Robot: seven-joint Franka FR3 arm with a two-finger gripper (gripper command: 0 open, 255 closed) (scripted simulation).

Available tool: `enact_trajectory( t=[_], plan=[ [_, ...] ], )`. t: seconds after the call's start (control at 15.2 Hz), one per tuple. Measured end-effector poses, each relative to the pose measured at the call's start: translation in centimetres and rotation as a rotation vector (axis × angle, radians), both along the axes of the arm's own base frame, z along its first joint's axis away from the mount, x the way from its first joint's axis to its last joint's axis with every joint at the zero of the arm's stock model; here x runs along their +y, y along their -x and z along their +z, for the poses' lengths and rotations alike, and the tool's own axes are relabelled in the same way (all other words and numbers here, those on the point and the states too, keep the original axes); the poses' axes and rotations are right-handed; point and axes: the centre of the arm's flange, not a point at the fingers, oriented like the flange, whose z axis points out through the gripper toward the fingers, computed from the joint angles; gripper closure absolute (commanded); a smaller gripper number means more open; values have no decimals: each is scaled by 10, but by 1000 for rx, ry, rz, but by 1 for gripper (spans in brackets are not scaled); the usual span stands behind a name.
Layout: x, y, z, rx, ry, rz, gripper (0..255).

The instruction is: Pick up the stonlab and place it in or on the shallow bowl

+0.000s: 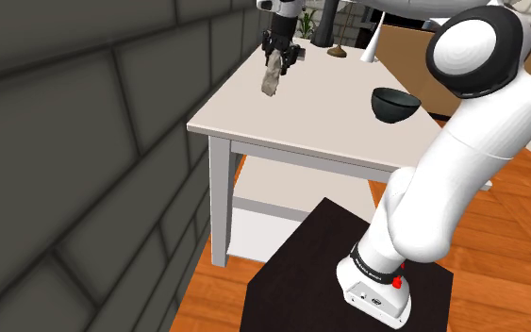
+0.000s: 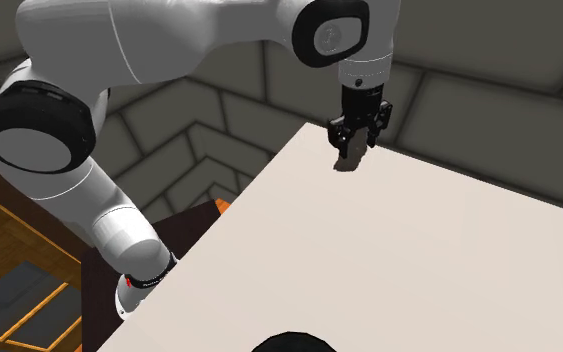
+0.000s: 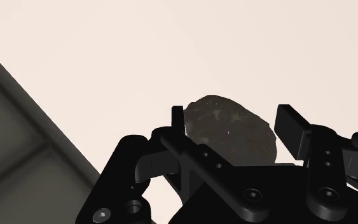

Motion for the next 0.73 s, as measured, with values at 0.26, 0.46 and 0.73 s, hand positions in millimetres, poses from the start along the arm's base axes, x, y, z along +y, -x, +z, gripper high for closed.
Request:
enact_trajectory(
  t=[0.26,0.46,0.73],
  plan=[
    [0,0,22,0,0,0,255],
    [0,-1,37,0,0,0,255],
    [-10,13,49,1,0,0,255]
  ],
)
